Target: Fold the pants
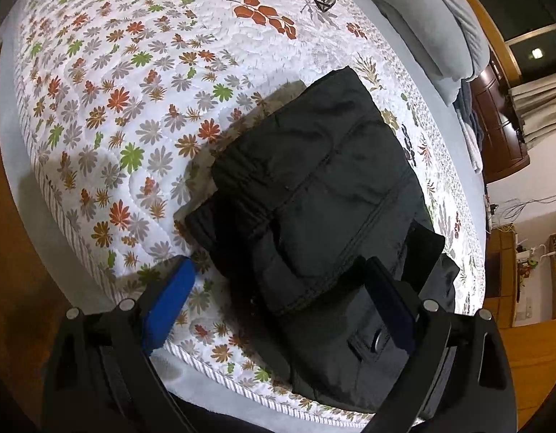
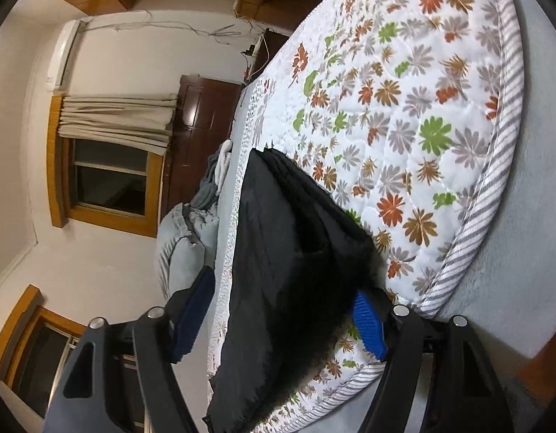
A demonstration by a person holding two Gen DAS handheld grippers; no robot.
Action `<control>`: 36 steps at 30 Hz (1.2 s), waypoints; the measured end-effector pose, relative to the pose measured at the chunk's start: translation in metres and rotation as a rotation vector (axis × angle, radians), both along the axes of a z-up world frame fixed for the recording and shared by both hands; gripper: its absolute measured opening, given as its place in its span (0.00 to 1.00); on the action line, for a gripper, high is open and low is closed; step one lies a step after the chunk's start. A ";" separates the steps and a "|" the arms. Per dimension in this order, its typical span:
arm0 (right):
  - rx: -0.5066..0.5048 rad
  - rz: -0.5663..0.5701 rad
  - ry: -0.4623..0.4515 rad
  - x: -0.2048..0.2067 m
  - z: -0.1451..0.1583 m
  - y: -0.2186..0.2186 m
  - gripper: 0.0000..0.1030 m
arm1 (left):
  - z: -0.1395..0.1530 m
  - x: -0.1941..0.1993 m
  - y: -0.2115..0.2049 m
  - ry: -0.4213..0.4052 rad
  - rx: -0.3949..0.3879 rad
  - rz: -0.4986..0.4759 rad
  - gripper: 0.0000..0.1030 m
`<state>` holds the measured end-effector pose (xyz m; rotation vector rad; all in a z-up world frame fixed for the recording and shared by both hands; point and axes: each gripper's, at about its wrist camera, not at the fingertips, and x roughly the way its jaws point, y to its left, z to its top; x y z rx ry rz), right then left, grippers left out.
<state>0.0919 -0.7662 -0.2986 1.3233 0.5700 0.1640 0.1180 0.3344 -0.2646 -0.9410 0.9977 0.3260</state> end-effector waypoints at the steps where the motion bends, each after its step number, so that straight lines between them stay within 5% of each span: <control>1: 0.008 -0.004 -0.004 0.002 -0.001 -0.001 0.71 | 0.000 0.001 0.000 0.002 0.001 0.002 0.91; 4: 0.023 -0.002 -0.015 0.004 0.000 -0.002 0.65 | 0.001 0.002 -0.002 0.004 0.000 0.007 0.91; 7: 0.035 0.020 -0.021 0.006 0.000 -0.004 0.25 | 0.001 0.003 -0.002 0.005 0.002 0.008 0.91; 8: 0.036 0.024 -0.022 0.006 0.001 -0.005 0.23 | 0.001 0.003 -0.002 0.004 0.001 0.009 0.91; 36: -0.383 0.176 -0.116 0.035 0.169 0.063 0.16 | -0.003 -0.018 0.013 -0.063 -0.063 0.009 0.91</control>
